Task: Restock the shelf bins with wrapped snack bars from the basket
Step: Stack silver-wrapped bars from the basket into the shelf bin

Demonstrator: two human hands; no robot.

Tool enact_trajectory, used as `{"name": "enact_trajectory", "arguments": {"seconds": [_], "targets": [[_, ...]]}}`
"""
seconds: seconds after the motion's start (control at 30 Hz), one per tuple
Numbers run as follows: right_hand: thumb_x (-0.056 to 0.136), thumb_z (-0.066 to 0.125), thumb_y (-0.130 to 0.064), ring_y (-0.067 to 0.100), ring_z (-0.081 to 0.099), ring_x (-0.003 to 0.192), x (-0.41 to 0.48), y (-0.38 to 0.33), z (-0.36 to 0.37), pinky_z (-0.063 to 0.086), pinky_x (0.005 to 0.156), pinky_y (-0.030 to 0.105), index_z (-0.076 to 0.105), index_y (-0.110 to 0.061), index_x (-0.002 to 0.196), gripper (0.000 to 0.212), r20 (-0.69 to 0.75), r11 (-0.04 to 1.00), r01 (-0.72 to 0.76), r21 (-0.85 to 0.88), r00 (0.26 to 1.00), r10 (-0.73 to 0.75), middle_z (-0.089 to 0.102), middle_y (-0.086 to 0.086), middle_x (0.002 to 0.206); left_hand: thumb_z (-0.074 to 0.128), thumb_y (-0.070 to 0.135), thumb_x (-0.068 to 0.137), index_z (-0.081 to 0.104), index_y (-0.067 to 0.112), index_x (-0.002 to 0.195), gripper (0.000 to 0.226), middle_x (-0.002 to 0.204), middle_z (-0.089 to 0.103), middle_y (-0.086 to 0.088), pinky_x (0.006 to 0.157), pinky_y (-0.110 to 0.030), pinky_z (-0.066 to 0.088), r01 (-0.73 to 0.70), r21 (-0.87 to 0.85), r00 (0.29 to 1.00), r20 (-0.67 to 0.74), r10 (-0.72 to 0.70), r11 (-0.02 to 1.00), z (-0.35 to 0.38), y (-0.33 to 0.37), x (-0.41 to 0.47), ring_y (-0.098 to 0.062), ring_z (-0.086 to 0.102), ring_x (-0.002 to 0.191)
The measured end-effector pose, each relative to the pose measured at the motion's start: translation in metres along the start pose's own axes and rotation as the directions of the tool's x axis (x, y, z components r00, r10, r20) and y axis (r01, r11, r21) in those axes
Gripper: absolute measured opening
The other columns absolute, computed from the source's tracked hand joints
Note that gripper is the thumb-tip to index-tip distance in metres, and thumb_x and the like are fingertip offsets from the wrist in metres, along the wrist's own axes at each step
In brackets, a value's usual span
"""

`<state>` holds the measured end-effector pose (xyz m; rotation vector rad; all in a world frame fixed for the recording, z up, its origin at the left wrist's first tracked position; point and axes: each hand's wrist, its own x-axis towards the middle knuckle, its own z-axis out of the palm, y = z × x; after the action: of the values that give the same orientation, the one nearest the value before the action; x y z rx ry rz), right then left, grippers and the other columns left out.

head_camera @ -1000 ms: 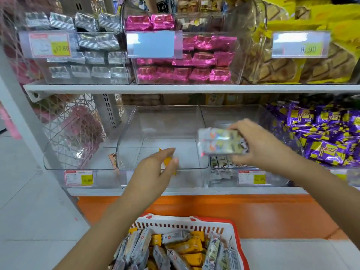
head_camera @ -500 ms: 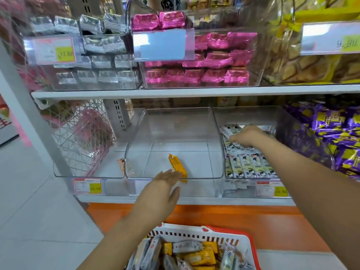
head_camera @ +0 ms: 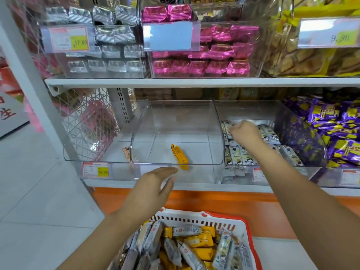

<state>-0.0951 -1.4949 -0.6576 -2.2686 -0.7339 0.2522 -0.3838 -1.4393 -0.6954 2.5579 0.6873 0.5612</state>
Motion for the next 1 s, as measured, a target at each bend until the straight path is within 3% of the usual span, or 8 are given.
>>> {"name": "enact_trajectory", "arguments": {"seconds": [0.13,0.27,0.37,0.43,0.53,0.67,0.8,1.0], "targets": [[0.094,0.056,-0.026,0.022,0.039,0.054,-0.068,-0.006,-0.004,0.035,0.057,0.029,0.040,-0.008,0.059,0.042,-0.043,0.958,0.283,0.047,0.959,-0.281,0.040,0.014,0.059,0.043,0.041,0.096,0.059,0.022,0.070,0.036,0.065,0.061,0.007,0.059,-0.023,0.041,0.057,0.091,0.997,0.045,-0.062,0.994,-0.007,-0.030,-0.029,-0.007,0.055,0.061],[0.093,0.059,-0.034,0.021,0.044,0.055,-0.124,-0.007,0.021,0.034,0.055,0.029,0.050,-0.003,0.062,0.044,0.149,0.929,0.361,0.083,0.917,-0.370,0.044,0.012,0.058,0.049,0.031,0.097,0.040,0.015,0.057,0.044,0.054,0.043,-0.004,0.053,-0.027,0.030,0.232,0.199,0.948,0.172,-0.267,0.952,-0.008,-0.071,-0.059,-0.016,0.041,0.052],[0.091,0.062,-0.039,0.017,0.056,0.071,-0.151,0.002,0.062,0.042,0.062,0.027,0.056,-0.014,0.076,0.030,0.436,0.946,0.322,0.045,0.846,-0.308,0.059,0.003,0.077,0.048,0.032,0.097,0.050,0.017,0.067,0.034,0.068,0.055,-0.001,0.060,-0.022,0.037,0.350,0.270,0.851,0.310,-0.425,0.897,-0.001,-0.097,-0.084,-0.013,0.052,0.066],[0.088,0.065,-0.040,0.015,0.059,0.091,-0.164,0.012,0.098,0.046,0.074,0.028,0.059,-0.021,0.101,0.024,0.593,0.949,0.310,-0.055,0.775,-0.219,0.063,-0.001,0.104,0.043,0.036,0.099,0.061,0.018,0.109,0.028,0.114,0.061,-0.003,0.089,-0.022,0.041,0.394,0.386,0.722,0.431,-0.541,0.834,0.006,-0.111,-0.100,-0.015,0.057,0.107],[0.087,0.070,-0.026,0.022,0.048,0.126,-0.176,0.029,0.156,0.043,0.097,0.033,0.040,-0.022,0.140,0.061,0.703,0.897,0.418,-0.144,0.681,-0.205,0.045,0.003,0.144,0.038,0.032,0.100,0.052,0.010,0.116,0.030,0.129,0.052,-0.010,0.090,-0.023,0.038,0.444,0.470,0.550,0.530,-0.646,0.763,0.017,-0.128,-0.118,-0.019,0.051,0.110],[0.088,0.055,0.005,0.021,0.015,0.146,-0.182,0.039,0.210,0.024,0.116,0.039,0.026,-0.027,0.151,0.076,0.830,0.734,0.674,-0.077,0.451,-0.327,0.017,-0.001,0.159,0.040,0.019,0.098,0.033,0.014,0.062,0.037,0.068,0.039,0.001,0.053,-0.017,0.029,0.521,0.454,0.490,0.533,-0.689,0.722,0.027,-0.148,-0.127,-0.007,0.037,0.058],[0.083,0.045,0.021,0.022,-0.006,0.149,-0.176,0.039,0.247,0.010,0.120,0.044,0.021,-0.027,0.153,0.088,0.917,0.522,0.852,-0.018,0.222,-0.331,0.001,-0.003,0.162,0.041,0.015,0.096,0.028,0.013,0.056,0.042,0.061,0.032,0.001,0.048,-0.017,0.024,0.544,0.445,0.463,0.548,-0.697,0.712,0.029,-0.160,-0.125,-0.007,0.031,0.052],[0.086,0.047,0.016,0.025,0.008,0.148,-0.159,0.030,0.283,0.018,0.118,0.044,0.033,-0.014,0.148,0.070,0.929,0.238,0.971,0.019,0.071,-0.363,0.023,0.007,0.158,0.041,0.016,0.098,0.027,0.014,0.054,0.046,0.057,0.030,0.001,0.048,-0.019,0.023,0.525,0.408,0.491,0.572,-0.657,0.747,0.022,-0.167,-0.118,-0.008,0.028,0.050]]}}
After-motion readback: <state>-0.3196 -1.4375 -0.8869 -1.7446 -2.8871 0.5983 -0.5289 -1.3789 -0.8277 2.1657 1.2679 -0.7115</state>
